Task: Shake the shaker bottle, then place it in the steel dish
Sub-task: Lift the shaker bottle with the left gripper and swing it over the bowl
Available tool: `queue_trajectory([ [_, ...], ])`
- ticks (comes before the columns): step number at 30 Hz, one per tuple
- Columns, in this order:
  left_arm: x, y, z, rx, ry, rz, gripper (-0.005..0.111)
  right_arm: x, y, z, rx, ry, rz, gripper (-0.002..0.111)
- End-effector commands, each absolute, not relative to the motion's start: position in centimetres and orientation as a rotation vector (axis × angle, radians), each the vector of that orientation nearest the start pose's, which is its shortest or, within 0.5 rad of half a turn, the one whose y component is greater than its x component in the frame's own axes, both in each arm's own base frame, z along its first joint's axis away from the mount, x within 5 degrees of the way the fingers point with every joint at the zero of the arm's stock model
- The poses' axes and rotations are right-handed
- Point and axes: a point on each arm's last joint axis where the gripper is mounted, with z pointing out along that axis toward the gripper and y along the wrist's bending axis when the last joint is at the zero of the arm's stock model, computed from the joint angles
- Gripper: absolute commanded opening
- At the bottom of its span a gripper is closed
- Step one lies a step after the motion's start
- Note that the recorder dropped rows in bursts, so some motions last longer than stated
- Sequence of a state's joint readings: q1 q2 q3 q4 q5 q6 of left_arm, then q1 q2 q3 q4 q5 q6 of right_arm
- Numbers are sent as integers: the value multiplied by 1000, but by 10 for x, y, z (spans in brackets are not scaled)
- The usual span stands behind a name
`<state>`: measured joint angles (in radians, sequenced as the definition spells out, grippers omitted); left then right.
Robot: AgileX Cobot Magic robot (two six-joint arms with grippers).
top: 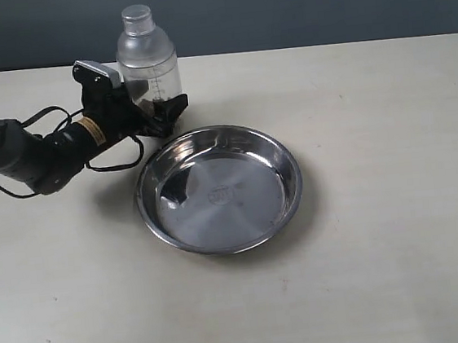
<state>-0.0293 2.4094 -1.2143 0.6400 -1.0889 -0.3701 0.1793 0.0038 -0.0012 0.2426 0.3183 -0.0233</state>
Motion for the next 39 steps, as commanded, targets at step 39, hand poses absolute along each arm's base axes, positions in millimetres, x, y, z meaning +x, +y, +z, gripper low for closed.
queue_trajectory([
  [39,262,-25,254,470,1367,-573,0,52,16,186,-32,1796,340,-1],
])
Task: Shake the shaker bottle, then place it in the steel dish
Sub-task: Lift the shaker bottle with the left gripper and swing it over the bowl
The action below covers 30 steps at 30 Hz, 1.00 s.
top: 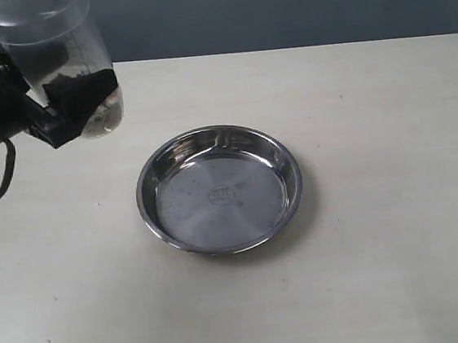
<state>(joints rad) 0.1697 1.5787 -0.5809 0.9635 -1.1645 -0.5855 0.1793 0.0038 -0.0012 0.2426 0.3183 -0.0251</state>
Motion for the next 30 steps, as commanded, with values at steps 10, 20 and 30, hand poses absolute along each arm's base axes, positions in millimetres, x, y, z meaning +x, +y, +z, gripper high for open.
queue_trajectory([
  [10,235,-32,262,414,1400,-467,0,52,16,186,-32,1796,340,-1],
  [20,214,-22,203,314,1864,-264,0,52,16,186,-32,1796,340,-1],
  [30,198,-16,217,232,1846,-179,0,52,16,186,-32,1796,341,-1],
])
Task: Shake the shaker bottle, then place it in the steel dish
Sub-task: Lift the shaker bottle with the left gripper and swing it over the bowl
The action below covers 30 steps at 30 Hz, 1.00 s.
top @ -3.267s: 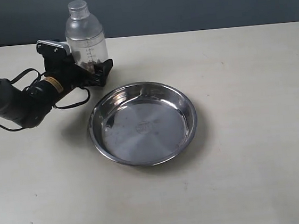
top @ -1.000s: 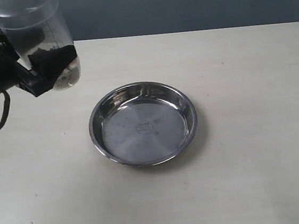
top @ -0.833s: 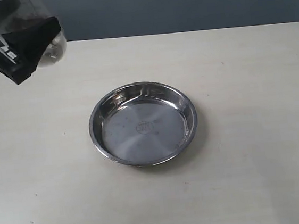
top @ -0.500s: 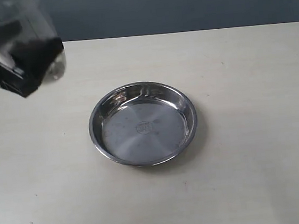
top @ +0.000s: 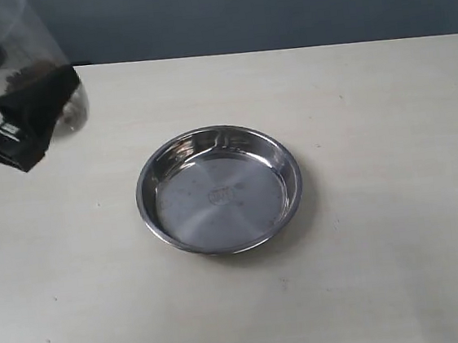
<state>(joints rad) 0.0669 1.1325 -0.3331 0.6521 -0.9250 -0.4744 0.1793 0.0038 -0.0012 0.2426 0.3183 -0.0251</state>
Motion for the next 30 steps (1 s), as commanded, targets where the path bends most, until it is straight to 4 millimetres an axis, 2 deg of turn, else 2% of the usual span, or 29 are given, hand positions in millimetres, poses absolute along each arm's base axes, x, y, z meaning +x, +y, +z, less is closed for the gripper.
queue_trajectory([
  [1,195,-14,201,200,1929,-175,0,52,16,186,-32,1796,341,-1],
  [2,193,-14,193,146,1943,-208,0,52,16,186,-32,1796,341,-1],
  [4,191,-24,203,196,1759,-330,0,52,16,186,-32,1796,341,-1],
  [6,187,-36,235,279,1457,-452,0,52,16,186,-32,1796,341,-1],
  [8,182,-37,274,261,1226,-533,0,52,16,186,-32,1796,341,-1],
  [9,183,-37,279,266,1258,-524,0,52,16,186,-32,1796,341,-1],
  [11,194,-37,256,337,1552,-428,0,52,16,186,-32,1796,341,-1],
  [12,197,-41,237,372,1676,-452,0,52,16,186,-32,1796,341,-1],
  [14,197,-52,239,423,1591,-578,0,52,16,186,-32,1796,341,-1],
  [15,196,-56,248,444,1482,-637,0,52,16,186,-32,1796,341,-1],
  [16,198,-58,270,446,1305,-698,0,52,16,186,-32,1796,341,-1],
  [17,202,-57,280,427,1262,-701,0,52,16,186,-32,1796,341,-1],
  [18,213,-54,283,392,1351,-665,0,52,16,186,-32,1796,341,-1],
  [19,218,-55,278,412,1436,-649,0,52,16,186,-32,1796,341,-1],
  [20,222,-65,260,517,1581,-657,0,52,16,186,-32,1796,341,-1],
  [22,225,-83,241,603,1661,-750,0,52,16,186,-32,1796,341,-1],
  [23,226,-87,244,609,1627,-780,0,52,16,186,-32,1796,341,-1],
  [24,227,-91,266,641,1455,-814,0,52,16,186,-32,1796,341,-1],
  [25,227,-92,280,635,1354,-831,0,52,16,186,-32,1796,341,-1],
  [27,230,-89,309,597,1227,-803,0,52,16,186,-32,1796,341,-1],
  [28,233,-88,314,612,1238,-742,0,52,16,186,-32,1796,341,-1],
  [29,240,-87,310,618,1327,-666,0,52,16,186,-32,1796,341,-1],
  [30,248,-88,295,603,1484,-602,0,52,16,186,-32,1796,341,-1],
])
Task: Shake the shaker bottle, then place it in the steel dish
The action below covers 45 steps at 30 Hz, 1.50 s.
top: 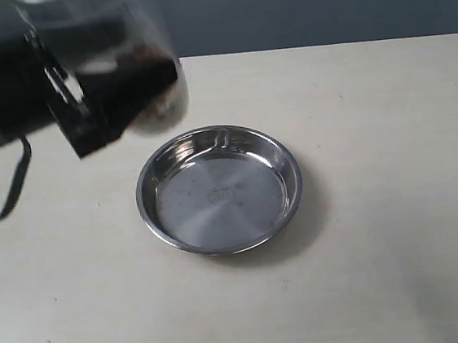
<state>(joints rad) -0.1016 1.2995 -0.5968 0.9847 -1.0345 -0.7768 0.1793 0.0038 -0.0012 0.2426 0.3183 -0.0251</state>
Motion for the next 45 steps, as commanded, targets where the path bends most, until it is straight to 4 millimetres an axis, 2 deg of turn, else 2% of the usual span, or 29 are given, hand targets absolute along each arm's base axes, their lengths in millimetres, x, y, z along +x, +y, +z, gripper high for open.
queue_trajectory([
  [1,254,-89,277,603,1624,-551,0,52,16,186,-32,1796,341,-1],
  [2,259,-92,253,631,1770,-497,0,52,16,186,-32,1796,341,-1],
  [3,261,-96,236,699,1844,-475,0,52,16,186,-32,1796,341,-1],
  [4,259,-101,230,775,1844,-507,0,52,16,186,-32,1796,341,-1],
  [6,254,-113,240,873,1699,-655,0,52,16,186,-32,1796,341,-1],
  [8,253,-119,266,832,1527,-759,0,52,16,186,-32,1796,341,-1],
  [10,250,-119,294,779,1373,-781,0,52,16,186,-32,1796,341,-1],
  [11,248,-118,301,782,1343,-757,0,52,16,186,-32,1796,341,-1],
  [13,252,-117,296,763,1439,-656,0,52,16,186,-32,1796,341,-1],
  [16,266,-121,255,760,1739,-532,0,52,16,186,-32,1796,341,-1],
  [18,261,-130,251,909,1690,-585,0,52,16,186,-32,1796,341,-1],
  [20,252,-137,273,967,1509,-690,0,52,16,186,-32,1796,341,-1],
  [21,246,-139,291,953,1400,-725,0,52,16,186,-32,1796,341,-1],
  [23,241,-135,316,890,1305,-685,0,52,16,186,-32,1796,341,-1],
  [24,246,-130,315,839,1360,-623,0,52,16,186,-32,1796,341,-1],
  [25,251,-127,304,790,1470,-569,0,52,16,186,-32,1796,341,-1],
  [27,261,-124,271,747,1685,-514,0,52,16,186,-32,1796,341,-1],
  [28,260,-125,257,758,1746,-550,0,52,16,186,-32,1796,341,-1],
  [29,256,-129,253,832,1738,-590,0,52,16,186,-32,1796,341,-1],
  [30,250,-134,255,896,1683,-651,0,52,16,186,-32,1796,341,-1],
  [33,238,-138,302,843,1396,-773,0,52,16,186,-32,1796,341,-1],
  [34,236,-135,312,815,1362,-734,0,52,16,186,-32,1796,341,-1],
  [35,240,-130,312,758,1412,-670,0,52,16,186,-32,1796,341,-1],
  [36,245,-126,302,724,1512,-601,0,52,16,186,-34,1796,338,-1],
  [38,253,-122,263,716,1729,-508,0,52,16,186,-34,1796,338,-1],
  [40,252,-126,248,740,1761,-552,0,52,16,186,-34,1796,338,-1],
  [42,246,-133,268,767,1610,-655,0,52,16,186,-34,1796,338,-1],
  [44,234,-137,309,753,1366,-771,0,52,16,186,-34,1796,338,-1],
  [45,228,-137,322,767,1292,-789,0,52,16,186,-34,1796,338,-1],
])
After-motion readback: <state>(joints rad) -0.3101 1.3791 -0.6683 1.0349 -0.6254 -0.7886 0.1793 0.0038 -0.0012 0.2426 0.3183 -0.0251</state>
